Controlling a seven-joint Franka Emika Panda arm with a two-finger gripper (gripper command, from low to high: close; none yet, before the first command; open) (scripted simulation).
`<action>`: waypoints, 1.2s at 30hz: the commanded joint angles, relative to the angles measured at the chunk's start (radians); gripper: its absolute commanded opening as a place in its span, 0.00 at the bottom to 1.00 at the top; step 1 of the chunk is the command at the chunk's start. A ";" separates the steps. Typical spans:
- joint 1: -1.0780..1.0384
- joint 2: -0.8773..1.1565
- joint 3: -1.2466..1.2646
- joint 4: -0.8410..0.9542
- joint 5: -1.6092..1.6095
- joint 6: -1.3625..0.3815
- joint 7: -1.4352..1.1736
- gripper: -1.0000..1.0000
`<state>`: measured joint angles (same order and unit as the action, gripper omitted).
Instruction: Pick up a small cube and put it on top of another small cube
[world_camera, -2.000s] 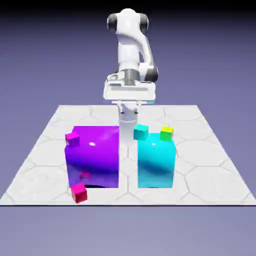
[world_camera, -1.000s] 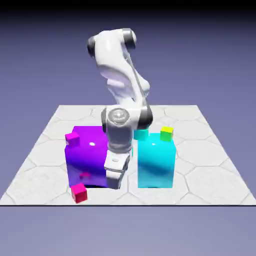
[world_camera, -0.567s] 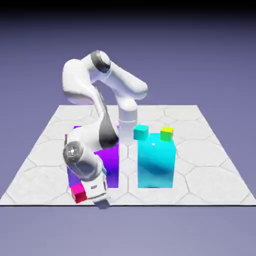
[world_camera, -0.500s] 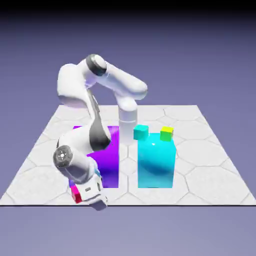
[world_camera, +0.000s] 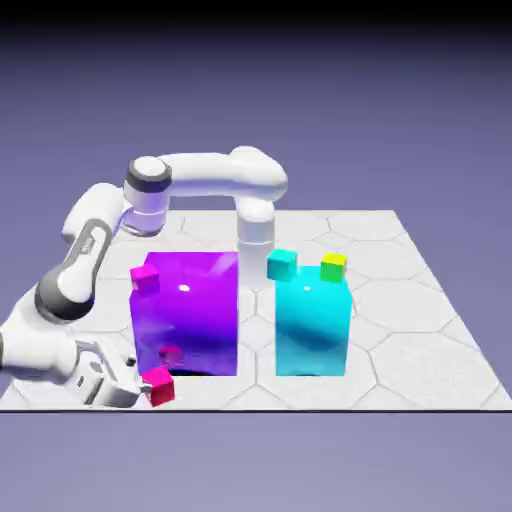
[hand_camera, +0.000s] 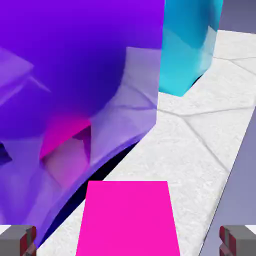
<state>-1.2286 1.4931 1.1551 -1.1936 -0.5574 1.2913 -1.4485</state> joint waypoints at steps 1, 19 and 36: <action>-0.015 0.005 -0.004 -0.036 -0.006 0.025 0.006 0.50; 0.293 -0.138 0.166 -0.097 -0.068 -0.273 -0.193 0.00; 0.779 -0.383 0.485 -0.555 -0.251 -0.665 -0.550 0.00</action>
<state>-0.4497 1.1101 1.6403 -1.7486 -0.8098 0.6256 -1.9992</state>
